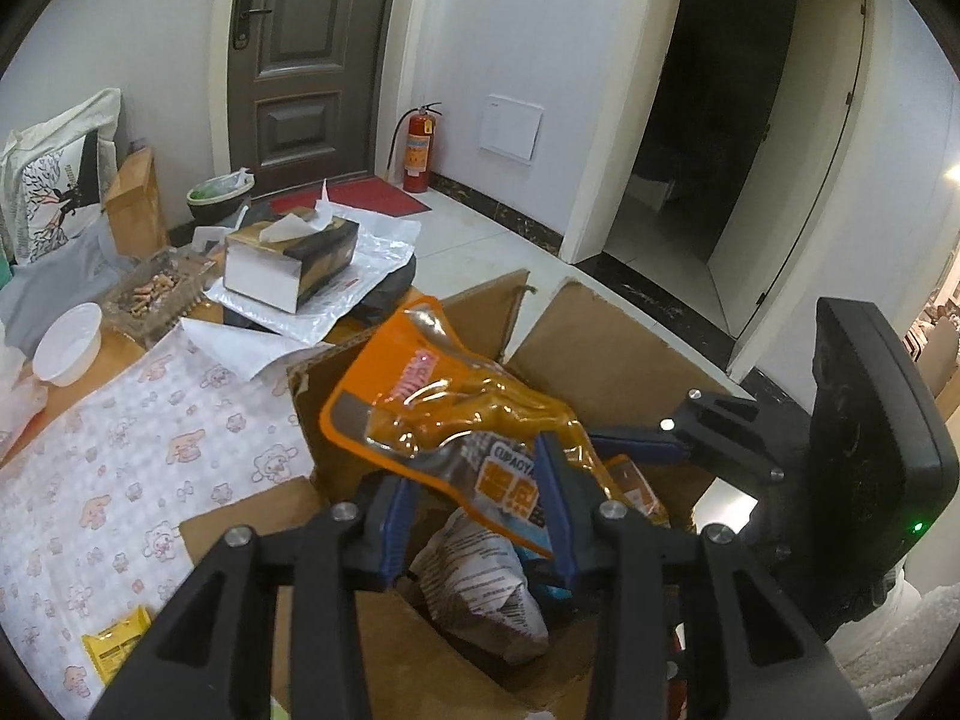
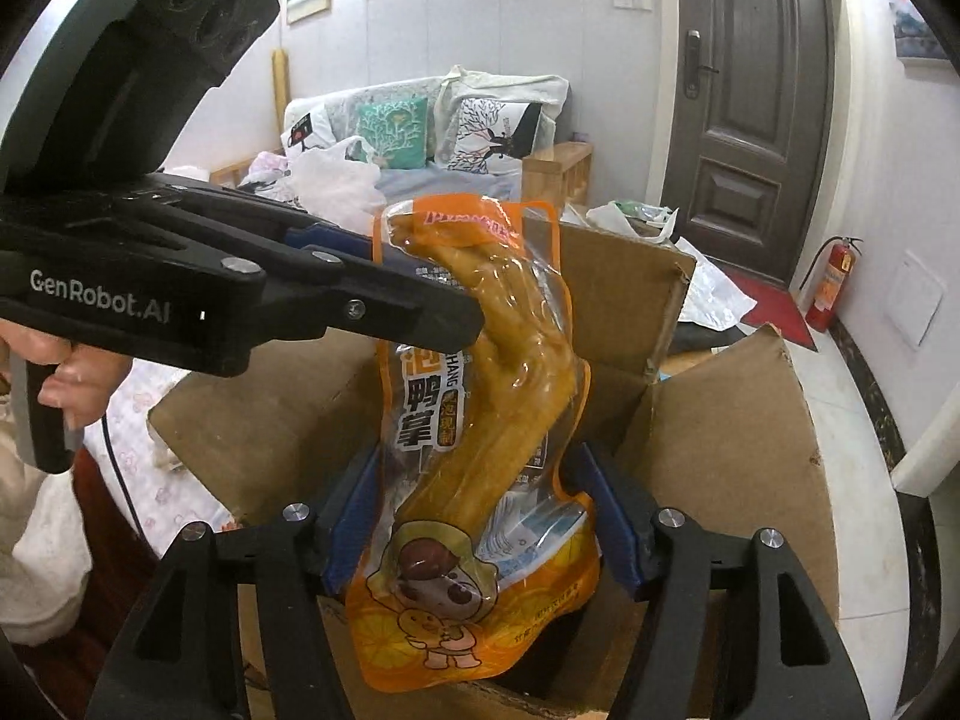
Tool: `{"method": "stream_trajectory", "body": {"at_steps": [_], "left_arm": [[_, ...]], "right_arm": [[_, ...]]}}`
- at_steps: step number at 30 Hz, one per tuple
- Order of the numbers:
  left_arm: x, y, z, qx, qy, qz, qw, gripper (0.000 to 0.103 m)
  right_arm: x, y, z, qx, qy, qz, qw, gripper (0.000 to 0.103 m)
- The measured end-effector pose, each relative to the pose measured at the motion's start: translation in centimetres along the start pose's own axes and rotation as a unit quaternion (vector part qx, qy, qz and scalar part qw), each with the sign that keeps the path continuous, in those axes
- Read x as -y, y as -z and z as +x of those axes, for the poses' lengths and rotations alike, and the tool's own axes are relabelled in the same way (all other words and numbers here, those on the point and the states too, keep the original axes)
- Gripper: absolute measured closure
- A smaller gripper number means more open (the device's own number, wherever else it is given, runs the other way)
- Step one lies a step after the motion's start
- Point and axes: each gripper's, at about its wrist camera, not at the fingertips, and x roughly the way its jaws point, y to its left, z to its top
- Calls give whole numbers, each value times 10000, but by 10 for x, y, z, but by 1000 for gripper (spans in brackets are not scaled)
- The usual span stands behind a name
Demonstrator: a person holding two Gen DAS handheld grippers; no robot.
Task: Organize snacks
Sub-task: 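Lift the orange sausage pack with both grippers into the box, then open both grippers to release the sausage pack in the box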
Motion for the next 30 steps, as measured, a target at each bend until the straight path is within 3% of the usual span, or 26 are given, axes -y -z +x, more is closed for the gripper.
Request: {"method": "stream_trajectory", "body": {"at_steps": [2,6,12,19,30], "left_arm": [[-1,0,-3,50,-62,-29,10000,61],[-8,0,-9,109,-109,-98,9998,61],[-12,2,-11,93,-230,-78,9997,61],[-11,5,-9,60,-196,-53,9998,61],[-18,8,-16,126,-191,-119,9997,61]], "right_arm": [[-2,0,0,-4,8,12,10000,41],[-2,0,6,-27,-26,66,10000,49],[-3,-3,16,-103,-202,119,9997,49],[-9,-3,36,-525,-6,-106,9986,43],[-9,-1,12,-560,302,-93,9979,38]]}}
